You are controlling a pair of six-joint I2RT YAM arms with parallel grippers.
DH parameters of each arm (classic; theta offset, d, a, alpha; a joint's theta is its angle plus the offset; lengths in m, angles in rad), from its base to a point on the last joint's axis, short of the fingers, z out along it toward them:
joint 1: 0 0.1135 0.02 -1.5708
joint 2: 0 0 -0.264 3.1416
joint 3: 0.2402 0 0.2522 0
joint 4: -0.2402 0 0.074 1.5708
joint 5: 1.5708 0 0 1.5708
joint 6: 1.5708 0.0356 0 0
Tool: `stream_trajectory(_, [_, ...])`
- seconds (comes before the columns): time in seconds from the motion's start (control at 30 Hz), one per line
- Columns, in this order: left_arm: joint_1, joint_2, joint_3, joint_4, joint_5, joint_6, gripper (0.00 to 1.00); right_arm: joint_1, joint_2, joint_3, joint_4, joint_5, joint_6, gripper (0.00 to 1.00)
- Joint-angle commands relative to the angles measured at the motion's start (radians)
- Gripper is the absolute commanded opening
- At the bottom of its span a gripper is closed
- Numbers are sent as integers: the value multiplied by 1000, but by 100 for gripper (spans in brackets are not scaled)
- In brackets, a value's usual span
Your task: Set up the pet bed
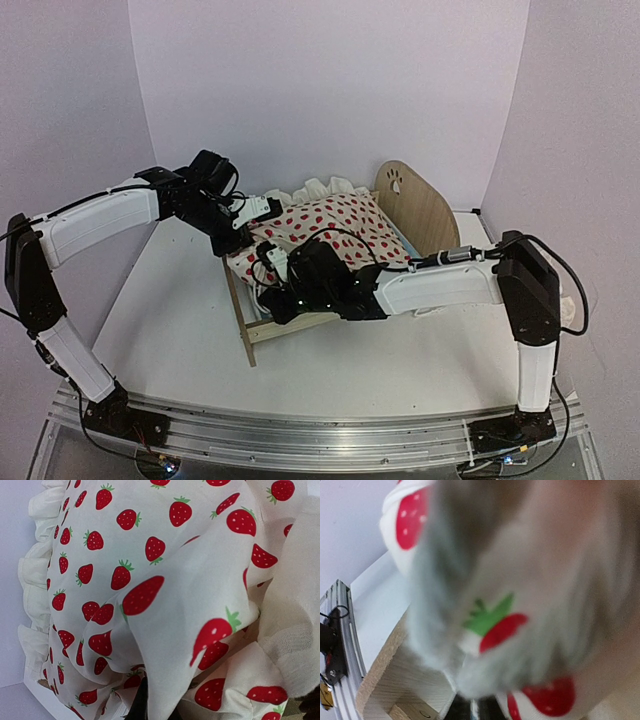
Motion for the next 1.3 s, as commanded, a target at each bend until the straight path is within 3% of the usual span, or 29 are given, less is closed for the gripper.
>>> stream_trajectory(0.0, [0,-51,15,49,-12,-1,0,-4,-4,45,38,-36,7,0])
stream_trajectory(0.53, [52,-57,26,119,-92,61,0,73,-163,144,-33,-180,-27,0])
stream_trajectory(0.77, [58,-83,-32,123,-81,86,0,78,-231,39,-162,-126,28,0])
stream_trajectory(1.0, [59,-112,-39,108,-34,92,0,94,-299,18,-360,-249,54,0])
stream_trajectory(1.1, [59,-118,-38,103,-12,90,0,95,-332,-45,-382,-188,84,0])
stream_trajectory(1.2, [59,-124,-47,100,11,87,0,94,-334,-68,-379,-13,66,0])
stream_trajectory(1.27, [59,-122,-50,105,18,84,0,89,-284,-39,-363,101,18,6])
